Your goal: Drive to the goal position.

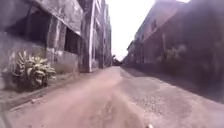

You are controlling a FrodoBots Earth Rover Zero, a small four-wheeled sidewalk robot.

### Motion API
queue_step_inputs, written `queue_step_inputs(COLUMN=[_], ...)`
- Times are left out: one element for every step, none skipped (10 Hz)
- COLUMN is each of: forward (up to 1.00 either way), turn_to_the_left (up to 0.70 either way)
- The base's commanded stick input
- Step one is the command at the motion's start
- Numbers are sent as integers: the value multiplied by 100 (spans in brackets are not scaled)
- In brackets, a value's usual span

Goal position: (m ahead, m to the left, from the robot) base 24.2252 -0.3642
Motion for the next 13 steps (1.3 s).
queue_step_inputs(forward=[60,60,60,60,60,60,60,60,60,60,60,60,60], turn_to_the_left=[0,0,0,0,0,0,0,0,0,0,0,0,0])
